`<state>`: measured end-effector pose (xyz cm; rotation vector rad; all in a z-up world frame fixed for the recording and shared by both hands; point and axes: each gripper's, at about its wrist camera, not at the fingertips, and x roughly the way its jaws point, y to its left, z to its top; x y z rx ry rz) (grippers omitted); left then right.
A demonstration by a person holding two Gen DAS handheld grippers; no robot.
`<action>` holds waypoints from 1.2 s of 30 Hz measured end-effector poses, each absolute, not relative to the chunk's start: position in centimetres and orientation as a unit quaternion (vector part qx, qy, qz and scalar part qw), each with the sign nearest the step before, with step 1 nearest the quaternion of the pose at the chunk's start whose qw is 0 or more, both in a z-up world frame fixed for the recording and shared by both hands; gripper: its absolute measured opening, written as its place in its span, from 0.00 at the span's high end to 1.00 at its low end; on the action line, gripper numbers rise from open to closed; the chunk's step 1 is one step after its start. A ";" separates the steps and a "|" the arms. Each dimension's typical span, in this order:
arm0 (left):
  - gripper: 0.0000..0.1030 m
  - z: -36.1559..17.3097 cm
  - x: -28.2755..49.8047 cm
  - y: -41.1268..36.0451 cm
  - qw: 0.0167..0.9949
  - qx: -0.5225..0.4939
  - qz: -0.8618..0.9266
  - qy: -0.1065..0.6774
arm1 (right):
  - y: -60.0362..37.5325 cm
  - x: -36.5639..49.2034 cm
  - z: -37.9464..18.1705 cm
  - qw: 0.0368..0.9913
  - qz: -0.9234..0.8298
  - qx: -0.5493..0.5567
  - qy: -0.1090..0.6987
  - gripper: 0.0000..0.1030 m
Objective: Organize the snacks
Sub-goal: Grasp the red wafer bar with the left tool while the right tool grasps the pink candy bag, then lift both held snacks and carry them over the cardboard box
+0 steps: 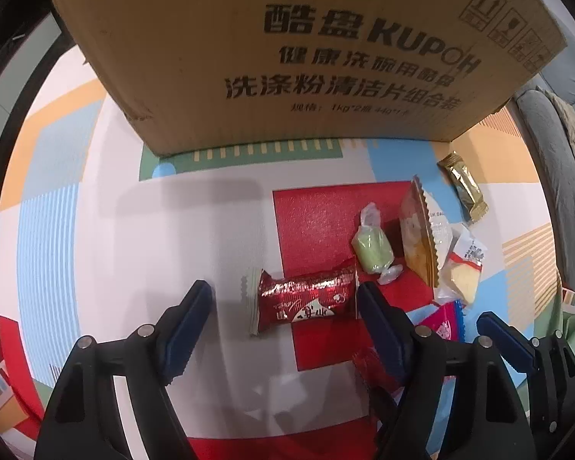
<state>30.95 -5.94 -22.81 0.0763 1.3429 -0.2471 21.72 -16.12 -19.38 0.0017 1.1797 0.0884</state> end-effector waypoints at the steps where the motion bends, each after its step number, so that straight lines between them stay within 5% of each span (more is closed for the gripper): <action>1: 0.25 -22.9 31.1 -5.9 0.776 0.036 -0.114 0.619 | -16.2 21.7 -19.5 0.829 0.040 0.002 0.558 0.19; 6: 0.26 -22.8 31.7 -5.6 0.780 0.037 -0.111 0.615 | -16.2 21.9 -20.0 0.825 0.037 0.008 0.563 0.20; 13: 0.43 -21.9 30.2 -6.3 0.786 0.042 -0.117 0.606 | -16.8 22.2 -20.7 0.816 0.040 0.027 0.576 0.55; 15: 0.45 -22.1 29.7 -6.4 0.786 0.042 -0.117 0.606 | -16.9 22.3 -20.7 0.817 0.039 0.028 0.575 0.58; 36: 0.52 -19.8 26.2 -6.2 0.797 0.044 -0.101 0.594 | -17.5 21.3 -16.9 0.837 0.041 0.034 0.544 0.64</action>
